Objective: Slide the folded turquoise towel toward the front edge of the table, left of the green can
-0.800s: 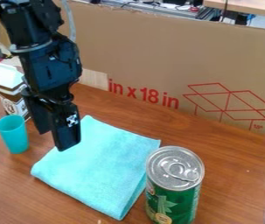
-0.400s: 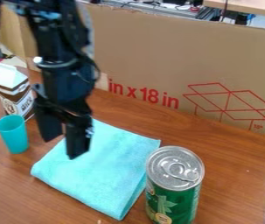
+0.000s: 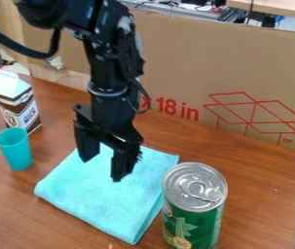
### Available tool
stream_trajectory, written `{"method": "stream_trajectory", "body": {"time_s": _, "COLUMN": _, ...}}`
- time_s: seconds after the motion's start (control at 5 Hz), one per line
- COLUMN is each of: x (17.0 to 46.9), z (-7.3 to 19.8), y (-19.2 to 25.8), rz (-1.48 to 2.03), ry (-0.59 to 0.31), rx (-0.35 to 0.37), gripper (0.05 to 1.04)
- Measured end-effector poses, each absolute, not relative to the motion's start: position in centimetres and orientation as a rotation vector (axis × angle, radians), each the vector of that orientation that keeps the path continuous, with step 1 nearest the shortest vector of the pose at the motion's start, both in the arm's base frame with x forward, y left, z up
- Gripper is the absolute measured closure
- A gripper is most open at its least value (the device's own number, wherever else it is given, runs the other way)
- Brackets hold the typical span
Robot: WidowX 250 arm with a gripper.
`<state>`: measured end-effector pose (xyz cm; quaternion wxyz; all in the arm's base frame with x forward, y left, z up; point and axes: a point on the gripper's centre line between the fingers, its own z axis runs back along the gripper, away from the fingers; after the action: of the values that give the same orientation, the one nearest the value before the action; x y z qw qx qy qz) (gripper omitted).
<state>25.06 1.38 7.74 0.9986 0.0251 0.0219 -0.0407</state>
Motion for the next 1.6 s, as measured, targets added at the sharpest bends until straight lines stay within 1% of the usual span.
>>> {"method": "stream_trajectory", "body": {"time_s": 0.2, "x": 26.0, "z": 6.5, "y": 1.8, "rz": -0.111, "ry": 0.052, "rx": 0.036, "gripper": 0.081}}
{"method": "stream_trajectory", "body": {"time_s": 0.4, "x": 27.0, "z": 5.4, "y": 3.4, "rz": -0.092, "ry": 0.007, "rx": 0.037, "gripper": 0.081}}
{"method": "stream_trajectory", "body": {"time_s": 0.6, "x": 27.6, "z": 3.8, "y": 3.6, "rz": -0.101, "ry": 0.003, "rx": 0.046, "gripper": 0.081}}
{"method": "stream_trajectory", "body": {"time_s": 0.8, "x": 27.6, "z": 3.2, "y": 3.6, "rz": -0.054, "ry": -0.037, "rx": 0.056, "gripper": 0.081}}
{"method": "stream_trajectory", "body": {"time_s": 1.0, "x": 26.7, "z": 2.1, "y": 3.1, "rz": -0.04, "ry": -0.013, "rx": 0.026, "gripper": 0.081}}
{"method": "stream_trajectory", "body": {"time_s": 1.2, "x": 24.0, "z": 1.9, "y": 3.3, "rz": 0.002, "ry": 0.036, "rx": 0.018, "gripper": 0.081}}
{"method": "stream_trajectory", "body": {"time_s": 1.4, "x": 22.1, "z": 1.4, "y": 3.6, "rz": 0.016, "ry": 0.076, "rx": 0.018, "gripper": 0.081}}
{"method": "stream_trajectory", "body": {"time_s": 1.6, "x": 21.0, "z": 1.2, "y": 4.0, "rz": 0.025, "ry": 0.115, "rx": 0.017, "gripper": 0.081}}
